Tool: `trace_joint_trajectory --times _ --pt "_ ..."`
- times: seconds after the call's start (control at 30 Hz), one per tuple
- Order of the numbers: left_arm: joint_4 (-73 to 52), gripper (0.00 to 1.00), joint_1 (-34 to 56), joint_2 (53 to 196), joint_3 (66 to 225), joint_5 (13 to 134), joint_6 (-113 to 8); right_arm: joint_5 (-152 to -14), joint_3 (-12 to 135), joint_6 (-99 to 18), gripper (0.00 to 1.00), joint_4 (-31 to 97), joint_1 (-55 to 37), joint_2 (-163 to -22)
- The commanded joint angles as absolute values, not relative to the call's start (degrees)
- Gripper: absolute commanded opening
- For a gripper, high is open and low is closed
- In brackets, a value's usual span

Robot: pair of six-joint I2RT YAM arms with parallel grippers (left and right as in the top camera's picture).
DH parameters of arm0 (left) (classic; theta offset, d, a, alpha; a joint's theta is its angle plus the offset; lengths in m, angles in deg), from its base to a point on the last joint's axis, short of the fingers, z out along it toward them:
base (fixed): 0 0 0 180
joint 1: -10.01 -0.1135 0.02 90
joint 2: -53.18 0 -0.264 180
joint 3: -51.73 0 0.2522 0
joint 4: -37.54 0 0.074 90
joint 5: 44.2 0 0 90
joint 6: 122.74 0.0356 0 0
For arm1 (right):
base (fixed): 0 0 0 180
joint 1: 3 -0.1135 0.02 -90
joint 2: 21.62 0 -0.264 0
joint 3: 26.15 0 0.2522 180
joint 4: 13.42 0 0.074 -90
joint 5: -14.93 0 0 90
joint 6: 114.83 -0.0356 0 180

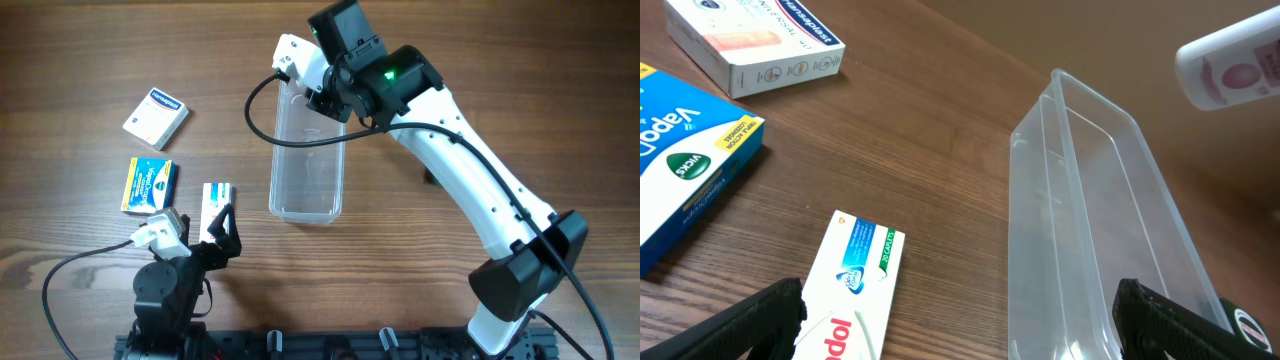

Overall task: Pack container
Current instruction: 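Lift the bottle with the right gripper over the clear container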

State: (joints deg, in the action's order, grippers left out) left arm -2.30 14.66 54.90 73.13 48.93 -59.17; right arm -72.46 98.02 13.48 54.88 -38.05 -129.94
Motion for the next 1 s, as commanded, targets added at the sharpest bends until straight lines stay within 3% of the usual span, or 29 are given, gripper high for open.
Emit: trace_joint_trajectory --times 0.0,0.73,0.97 --pt "-2.1 1.00 14.2 54.7 73.0 49.4 -58.5 -73.9 100.1 15.7 0.04 53.4 -38.2 -132.3" --pt "-2.1 1.00 14.2 54.7 73.0 49.4 -58.5 -70.6 100.0 25.9 0.05 46.8 -38.2 -145.3" --pt "-2.1 1.00 14.2 54.7 73.0 49.4 -58.5 -71.3 100.0 16.4 0.04 56.4 -40.8 -142.1"
